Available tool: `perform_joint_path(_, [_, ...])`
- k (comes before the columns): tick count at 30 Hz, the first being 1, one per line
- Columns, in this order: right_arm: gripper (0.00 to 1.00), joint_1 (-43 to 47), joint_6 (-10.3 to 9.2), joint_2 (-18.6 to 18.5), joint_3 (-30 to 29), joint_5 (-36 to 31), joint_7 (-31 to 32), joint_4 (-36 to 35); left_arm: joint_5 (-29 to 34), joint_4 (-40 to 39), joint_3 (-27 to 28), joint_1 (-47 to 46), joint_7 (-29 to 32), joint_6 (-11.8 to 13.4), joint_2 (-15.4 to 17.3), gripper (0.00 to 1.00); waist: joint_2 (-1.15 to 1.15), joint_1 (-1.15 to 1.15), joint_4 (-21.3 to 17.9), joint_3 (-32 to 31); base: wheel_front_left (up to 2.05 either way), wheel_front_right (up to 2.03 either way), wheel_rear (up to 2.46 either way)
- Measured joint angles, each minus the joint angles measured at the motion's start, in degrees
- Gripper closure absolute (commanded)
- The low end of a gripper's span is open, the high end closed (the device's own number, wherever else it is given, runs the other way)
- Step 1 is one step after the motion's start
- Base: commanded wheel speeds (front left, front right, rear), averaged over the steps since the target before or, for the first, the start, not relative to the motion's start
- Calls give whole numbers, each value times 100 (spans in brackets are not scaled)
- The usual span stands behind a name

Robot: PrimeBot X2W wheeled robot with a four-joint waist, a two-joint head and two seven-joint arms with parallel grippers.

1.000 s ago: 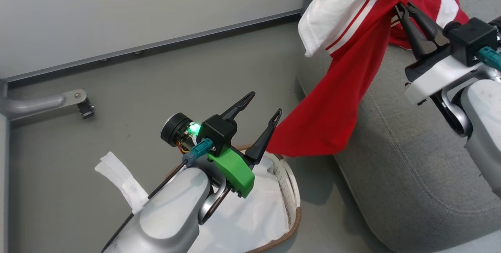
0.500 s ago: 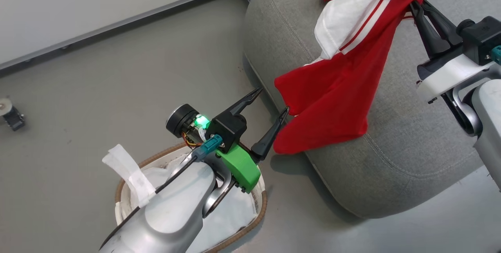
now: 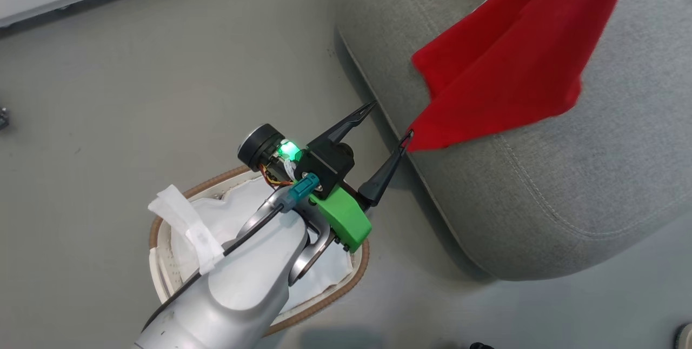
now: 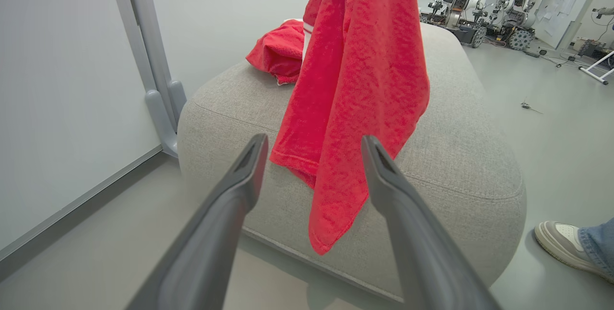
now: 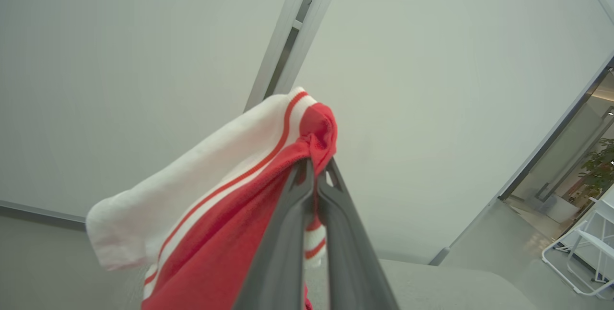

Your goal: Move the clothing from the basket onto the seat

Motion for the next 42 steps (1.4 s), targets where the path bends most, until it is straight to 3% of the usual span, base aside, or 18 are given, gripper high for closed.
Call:
perform_joint_path(8, [100, -1746, 0, -1016, -483, -323, 209, 367, 205, -155, 53, -214, -1, 0, -9, 0, 0, 0, 415, 341, 0, 0, 0])
perform_joint_path(14, [100, -2355, 0, -1522, -823, -734, 482, 811, 326, -296, 118, -371, -1, 0, 12, 0, 0, 0, 689, 720, 0, 0, 0])
perform_joint_path(19, [100, -2331, 0, -1378, -1280, -833, 419, 1525, 436, -330, 107, -544, -2, 0, 34, 0, 0, 0, 901, 1119, 0, 0, 0])
perform_joint_path(25, [100, -1883, 0, -899, -1595, -1032, 168, 2317, 505, -370, 63, -691, -2, 0, 51, 0, 0, 1, 1135, 1557, 0, 0, 0])
perform_joint_path(35, [100, -1248, 0, -193, -1731, -1730, 16, 2937, 545, -354, 35, -717, -1, 2, 200, 0, 0, 1, 1266, 1996, 0, 0, 0])
perform_joint_path(36, [85, -1215, 0, -165, -1773, -1731, 13, 2914, 545, -352, 30, -717, -1, 2, 203, 0, 0, 1, 1246, 1997, 0, 0, 0])
perform_joint_path(37, [30, -1171, 0, -143, -1824, -1749, 10, 2848, 545, -349, 25, -718, -1, 3, 205, 0, 0, 1, 1220, 1995, 0, 0, 0])
perform_joint_path(38, [0, -1122, 0, -131, -1869, -1796, 9, 2776, 545, -341, 21, -719, -1, 3, 210, 0, 0, 1, 1193, 1990, 0, 0, 0])
perform_joint_path(42, [0, -836, 0, 67, -1911, -1897, 9, 2581, 527, -289, 12, -719, -1, 11, 238, 0, 0, 1, 1114, 1930, 0, 0, 0])
